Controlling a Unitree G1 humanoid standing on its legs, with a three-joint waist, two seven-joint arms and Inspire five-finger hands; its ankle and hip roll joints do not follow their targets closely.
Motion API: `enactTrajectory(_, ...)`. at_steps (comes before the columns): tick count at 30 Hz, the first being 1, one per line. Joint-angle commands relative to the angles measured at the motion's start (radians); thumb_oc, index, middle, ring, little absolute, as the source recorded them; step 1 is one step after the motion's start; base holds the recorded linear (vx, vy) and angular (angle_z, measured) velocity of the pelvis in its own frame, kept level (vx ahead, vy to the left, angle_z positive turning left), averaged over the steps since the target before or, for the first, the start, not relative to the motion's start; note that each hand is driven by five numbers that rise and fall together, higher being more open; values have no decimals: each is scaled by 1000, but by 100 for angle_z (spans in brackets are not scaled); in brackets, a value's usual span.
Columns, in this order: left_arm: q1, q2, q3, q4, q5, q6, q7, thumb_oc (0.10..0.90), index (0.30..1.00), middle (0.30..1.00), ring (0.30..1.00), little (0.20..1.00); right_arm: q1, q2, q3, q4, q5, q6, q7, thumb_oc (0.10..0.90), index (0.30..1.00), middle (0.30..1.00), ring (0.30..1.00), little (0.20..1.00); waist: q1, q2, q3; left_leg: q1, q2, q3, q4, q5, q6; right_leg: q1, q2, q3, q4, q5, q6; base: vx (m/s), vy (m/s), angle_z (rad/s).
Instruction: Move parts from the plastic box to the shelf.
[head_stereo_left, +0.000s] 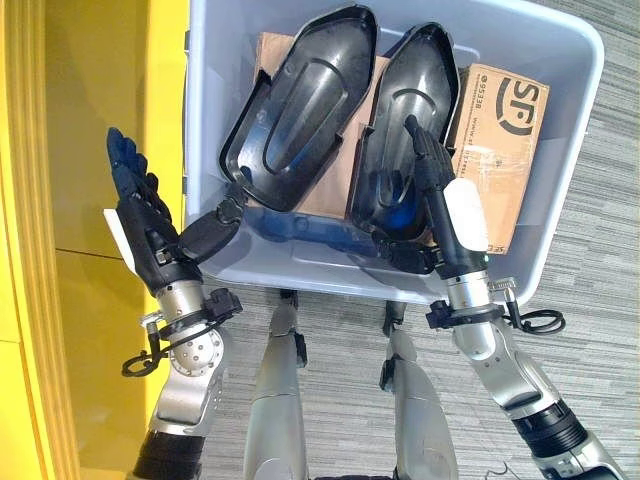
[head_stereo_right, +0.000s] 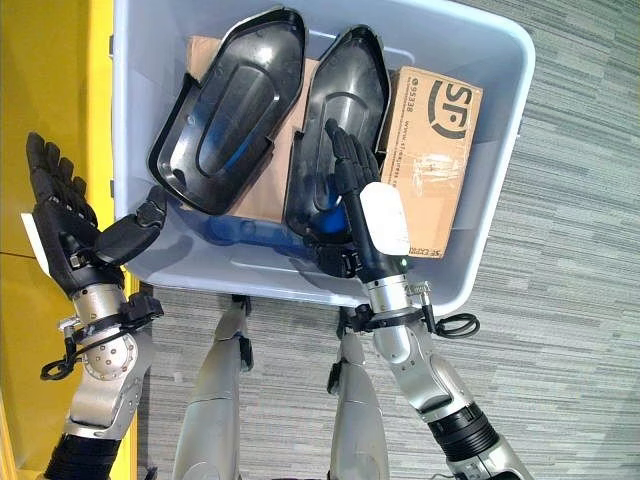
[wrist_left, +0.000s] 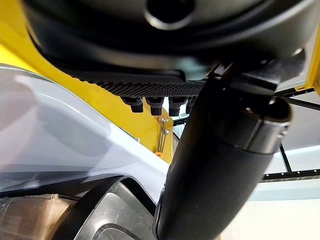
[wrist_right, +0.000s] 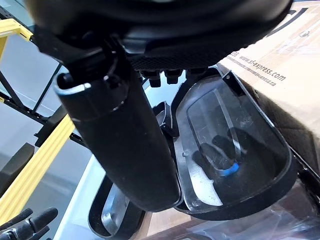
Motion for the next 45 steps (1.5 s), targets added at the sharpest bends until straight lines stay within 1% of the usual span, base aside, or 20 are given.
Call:
enactTrajectory(1,27,56,82,-163,68,-80,19,900,1000,1000,1000,1000,-9,-33,-35,-177,8,-89,-17,900,1000,1000,1000,1000,-4,-27,-12,-17,20,-7,86,-123,-9,163,-36,-37,40,-175,-2,0,0,0)
enactTrajectory(6,34,55,83,-162,67,-81,17,900,1000,1000,1000,1000,-20,-34,-8,-157,7,-88,-1,900,1000,1000,1000,1000,-3,-27,-12,-21,19,-6,86,-123,-10,164,-35,-39,37,-175,-2,0,0,0)
enactTrajectory(16,1,46,55,-116,67,-79,30,900,1000,1000,1000,1000,-78,0,81,-24,-40,-47,11,900,1000,1000,1000,1000,5,-23,-12,-24,16,-6,83,-121,-10,161,-33,-39,37,-176,-2,0,0,0)
enactTrajectory(28,-17,40,42,-72,60,-77,33,900,1000,1000,1000,1000,-104,25,127,63,-64,-31,14,900,1000,1000,1000,1000,6,-22,-12,-28,16,-8,84,-119,-10,159,-34,-43,38,-178,-3,0,0,0)
enactTrajectory(38,-54,38,10,-29,63,-72,49,900,1000,1000,1000,1000,-146,46,125,167,-140,24,-67,900,1000,1000,1000,1000,5,-17,-12,-32,13,-10,83,-119,-8,152,-34,-41,40,-177,-3,0,0,0)
enactTrajectory(41,-69,35,-6,-12,65,-73,56,900,1000,1000,1000,1000,-168,59,136,221,-166,44,-101,900,1000,1000,1000,1000,8,-14,-12,-34,12,-11,83,-118,-8,149,-34,-41,41,-176,-3,0,0,0)
enactTrajectory(42,-70,35,-6,-11,65,-74,56,900,1000,1000,1000,1000,-169,60,136,223,-167,43,-103,900,1000,1000,1000,1000,7,-14,-12,-35,12,-11,83,-118,-8,149,-33,-41,41,-176,-3,0,0,0)
enactTrajectory(45,-90,33,-22,13,69,-73,59,900,1000,1000,1000,1000,-203,74,161,293,-201,70,-118,900,1000,1000,1000,1000,11,-11,-12,-36,13,-12,81,-117,-9,146,-34,-42,42,-176,-4,0,0,0)
